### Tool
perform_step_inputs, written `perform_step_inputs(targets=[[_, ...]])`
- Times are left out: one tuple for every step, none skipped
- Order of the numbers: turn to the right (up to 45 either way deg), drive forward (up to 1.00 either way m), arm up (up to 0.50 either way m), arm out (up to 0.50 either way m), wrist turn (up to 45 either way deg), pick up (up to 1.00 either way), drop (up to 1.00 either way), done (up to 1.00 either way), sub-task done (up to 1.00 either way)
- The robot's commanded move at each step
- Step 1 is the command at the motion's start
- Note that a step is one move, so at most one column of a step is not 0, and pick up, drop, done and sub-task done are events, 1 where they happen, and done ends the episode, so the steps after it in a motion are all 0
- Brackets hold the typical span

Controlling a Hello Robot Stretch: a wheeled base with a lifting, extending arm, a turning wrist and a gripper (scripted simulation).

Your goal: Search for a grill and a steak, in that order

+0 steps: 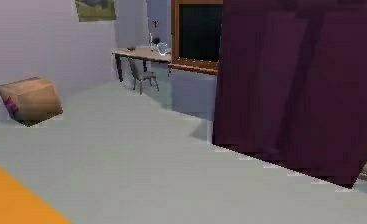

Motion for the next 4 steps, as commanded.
perform_step_inputs(targets=[[-45.0, 0.00, 0.00, 0.00, 0.0, 0.00, 0.00, 0.00, 0.00], [-15.0, 0.00, 0.00, 0.00, 0.0, 0.00, 0.00, 0.00, 0.00], [0.0, 0.45, 0.00, 0.00, 0.0, 0.00, 0.00, 0.00, 0.00], [-42.0, 0.00, 0.00, 0.00, 0.0, 0.00, 0.00, 0.00, 0.00]])
